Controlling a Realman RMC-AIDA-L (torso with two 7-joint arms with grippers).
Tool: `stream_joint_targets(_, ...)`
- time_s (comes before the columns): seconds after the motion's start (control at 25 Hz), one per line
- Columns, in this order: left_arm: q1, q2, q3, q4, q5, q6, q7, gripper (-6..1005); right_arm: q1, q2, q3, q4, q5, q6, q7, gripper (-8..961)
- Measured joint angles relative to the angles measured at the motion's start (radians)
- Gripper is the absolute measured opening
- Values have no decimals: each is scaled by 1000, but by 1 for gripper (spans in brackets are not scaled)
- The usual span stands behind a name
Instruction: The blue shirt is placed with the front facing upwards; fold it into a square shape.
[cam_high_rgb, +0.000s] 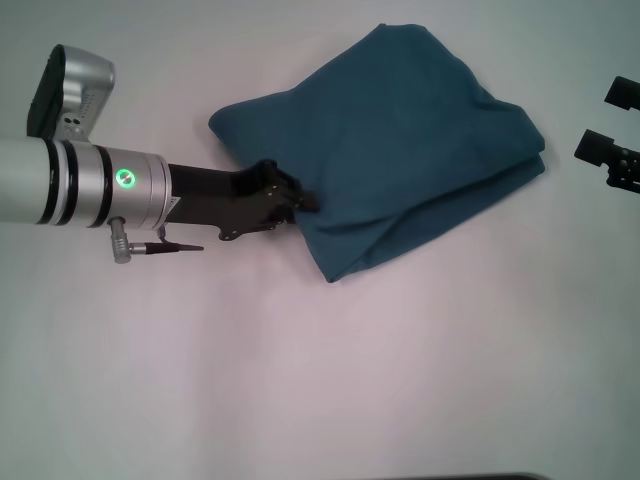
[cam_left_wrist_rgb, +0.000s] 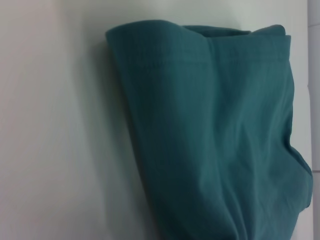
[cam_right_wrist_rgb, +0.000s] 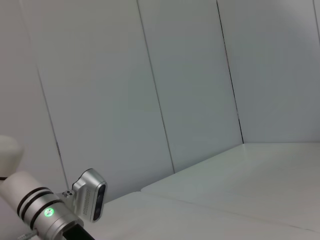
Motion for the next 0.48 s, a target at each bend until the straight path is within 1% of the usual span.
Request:
stream_joint_targets(0.16, 9, 3, 0, -4, -1, 24, 9, 237, 2, 0, 0, 7, 0, -1, 0, 912)
stream_joint_targets(0.24, 32, 11, -7, -16, -3, 43, 10, 194, 2, 0, 0, 9, 0, -1, 1, 911)
stream_joint_targets(0.32, 62, 28, -22, -37, -6, 65, 11, 152, 2, 0, 0, 9, 0, -1, 3, 911)
stream_joint_targets(0.36, 62, 28, -22, -37, -6, 65, 11, 149, 1, 0, -1, 10, 0, -1, 5, 910)
stream_joint_targets(0.4, 95, 63, -42, -57, -5, 103, 13, 146, -1, 0, -1, 10, 0, -1, 7, 910)
stream_joint_targets(0.44, 99, 75, -43, -58, -5, 109, 15, 144, -2, 0, -1, 12, 0, -1, 10, 910)
stream_joint_targets(0.48, 103, 95, -46, -60, -5, 121, 17, 141, -4, 0, -1, 14, 0, -1, 12, 909)
